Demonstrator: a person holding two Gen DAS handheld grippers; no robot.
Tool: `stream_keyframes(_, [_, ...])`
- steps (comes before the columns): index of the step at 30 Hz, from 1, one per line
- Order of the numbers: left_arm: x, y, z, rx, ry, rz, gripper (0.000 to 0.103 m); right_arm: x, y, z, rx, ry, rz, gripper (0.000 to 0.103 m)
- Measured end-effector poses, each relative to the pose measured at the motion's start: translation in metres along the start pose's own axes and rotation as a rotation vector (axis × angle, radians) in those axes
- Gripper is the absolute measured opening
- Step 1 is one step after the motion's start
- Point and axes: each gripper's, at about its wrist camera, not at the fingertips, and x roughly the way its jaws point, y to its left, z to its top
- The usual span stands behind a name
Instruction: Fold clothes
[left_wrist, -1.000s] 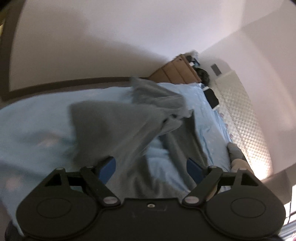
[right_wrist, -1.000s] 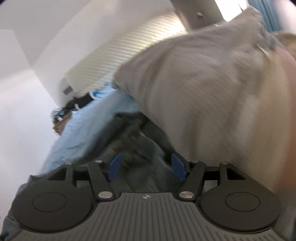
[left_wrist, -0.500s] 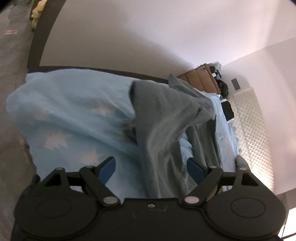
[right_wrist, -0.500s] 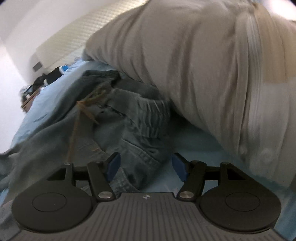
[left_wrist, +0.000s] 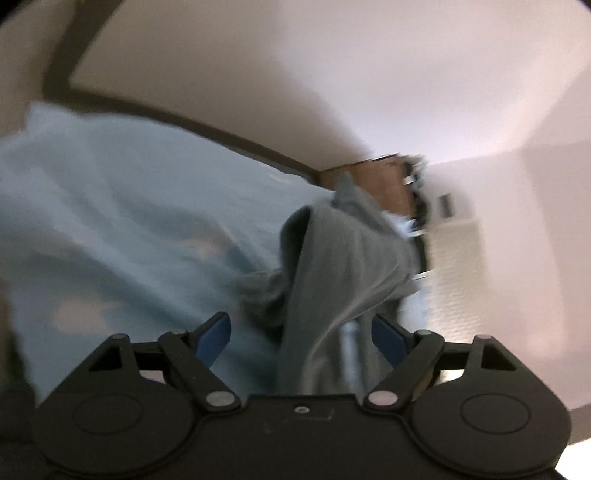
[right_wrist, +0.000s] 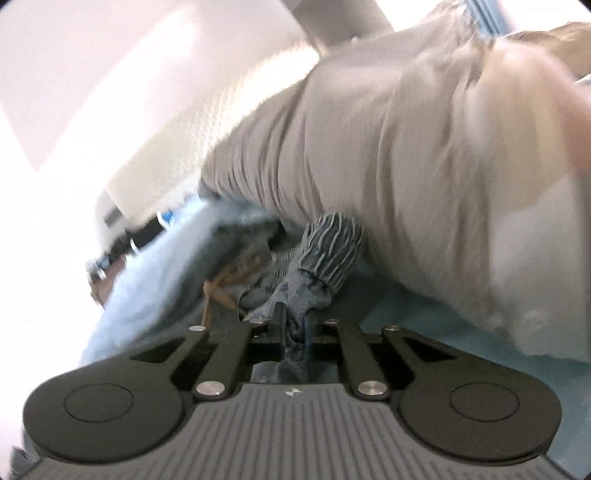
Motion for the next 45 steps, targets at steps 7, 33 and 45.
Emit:
stream_keyframes(7, [0.028,0.015,0.030,-0.136,0.004,-0.136,0.074,-0.007,0.007,-0.001,0.039,-0.031,0.001,0.008])
stream_keyframes(33, [-0.037,-0.083,0.029,0.558,-0.149,-0.056,0.008,-0.031,-0.047,-0.044,0.091,0.086,-0.076,0.008])
stream_keyframes(45, [-0.046,0.025,0.050,0.074,-0.148,-0.024,0.063,-0.043,-0.053,-0.033,0.105,0.086,-0.074,0.006])
